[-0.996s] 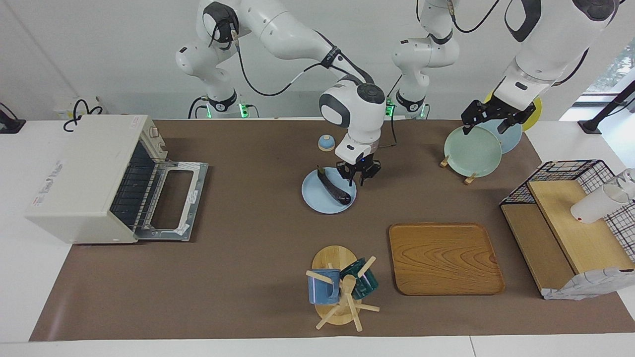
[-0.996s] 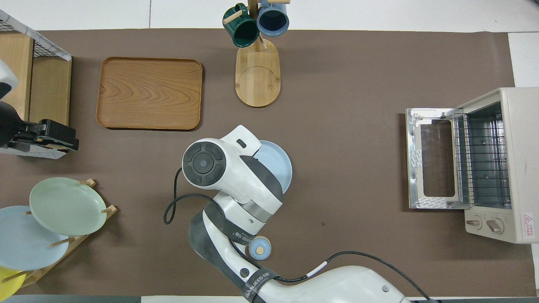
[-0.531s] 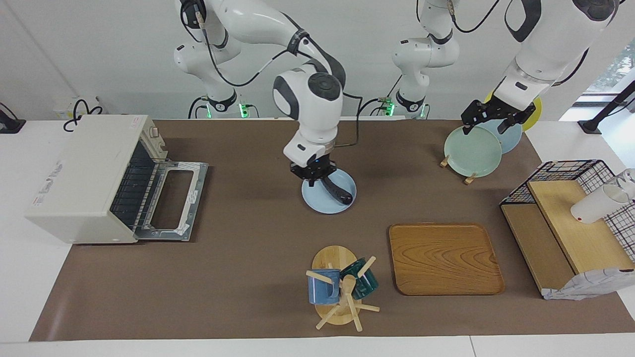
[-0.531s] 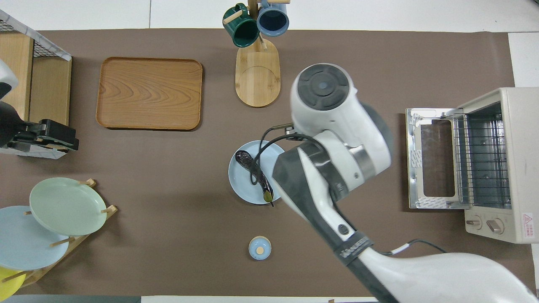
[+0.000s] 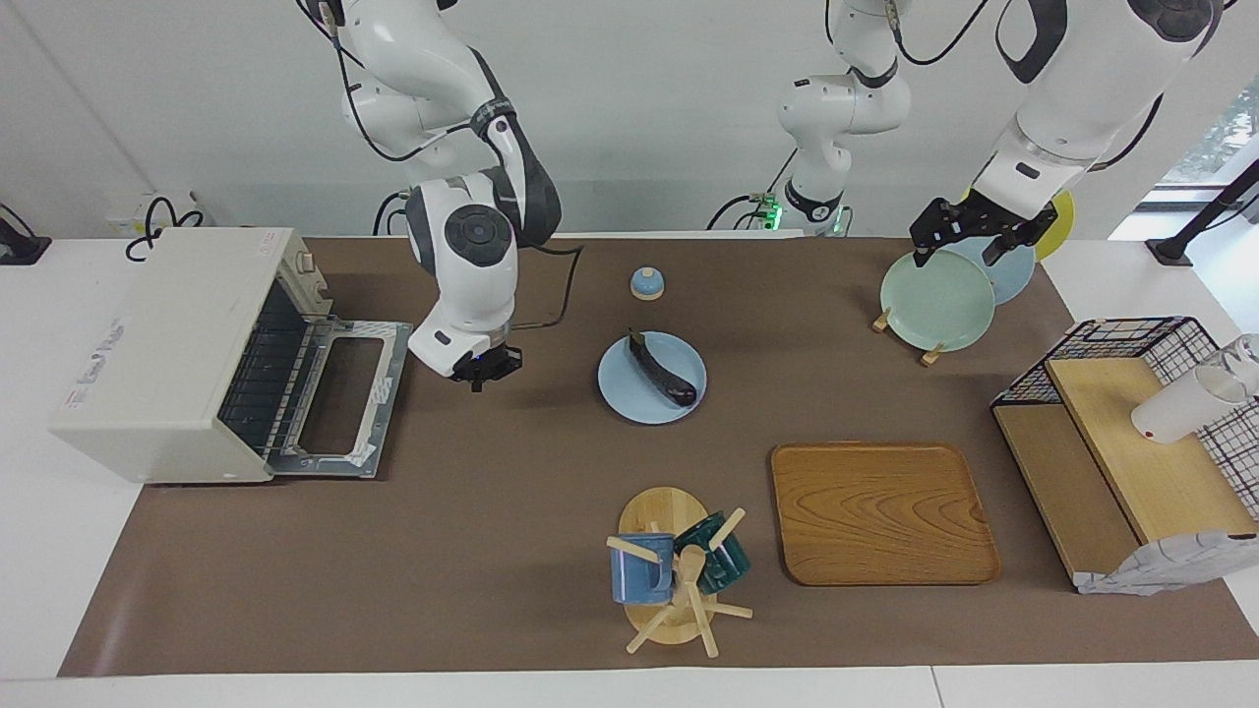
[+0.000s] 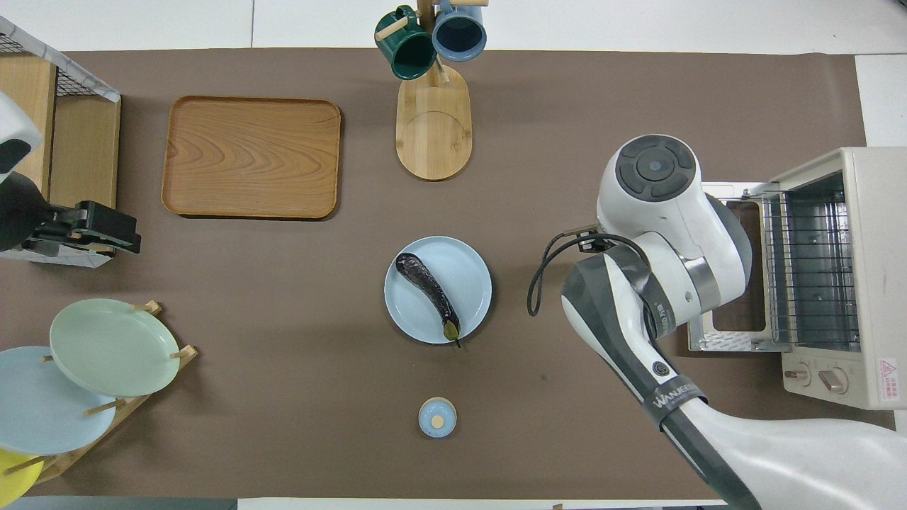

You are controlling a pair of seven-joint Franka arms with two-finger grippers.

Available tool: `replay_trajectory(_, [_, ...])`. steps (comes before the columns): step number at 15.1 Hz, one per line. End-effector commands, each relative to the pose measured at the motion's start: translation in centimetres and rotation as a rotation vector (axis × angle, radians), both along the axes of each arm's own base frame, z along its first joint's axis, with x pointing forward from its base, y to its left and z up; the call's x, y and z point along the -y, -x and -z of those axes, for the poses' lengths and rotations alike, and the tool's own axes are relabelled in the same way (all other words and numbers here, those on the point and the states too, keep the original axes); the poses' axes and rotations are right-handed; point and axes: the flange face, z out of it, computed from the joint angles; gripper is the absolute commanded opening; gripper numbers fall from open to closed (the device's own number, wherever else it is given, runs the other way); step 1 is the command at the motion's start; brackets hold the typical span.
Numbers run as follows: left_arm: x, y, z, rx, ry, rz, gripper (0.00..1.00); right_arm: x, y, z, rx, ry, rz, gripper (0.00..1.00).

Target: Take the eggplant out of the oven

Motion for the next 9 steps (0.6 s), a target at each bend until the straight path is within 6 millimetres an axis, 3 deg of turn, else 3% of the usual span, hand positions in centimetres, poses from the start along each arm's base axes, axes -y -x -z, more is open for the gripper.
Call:
replay_trajectory(1, [4.7, 2.2, 1.3, 0.03, -0.008, -0.119, 1.0, 3.6, 2.3, 1.5, 0.015, 0.003, -0.011, 0.0])
replay_trajectory(6, [13.5, 3.9, 5.0, 0.062, 0.036, -0.284, 1.0, 6.2, 3.2, 3.4, 0.039, 0.035, -0.029, 0.0])
replay_trajectory(8, [17.5, 4.7, 7.5, 0.07, 0.059, -0.343, 1.0, 7.4, 4.0, 4.4, 0.059, 0.024, -0.026, 0.0])
replay_trajectory(9, [20.2, 4.9, 10.1, 0.057, 0.052, -0.38, 1.0, 7.8, 4.4, 5.1, 0.066, 0.015, -0.025, 0.0])
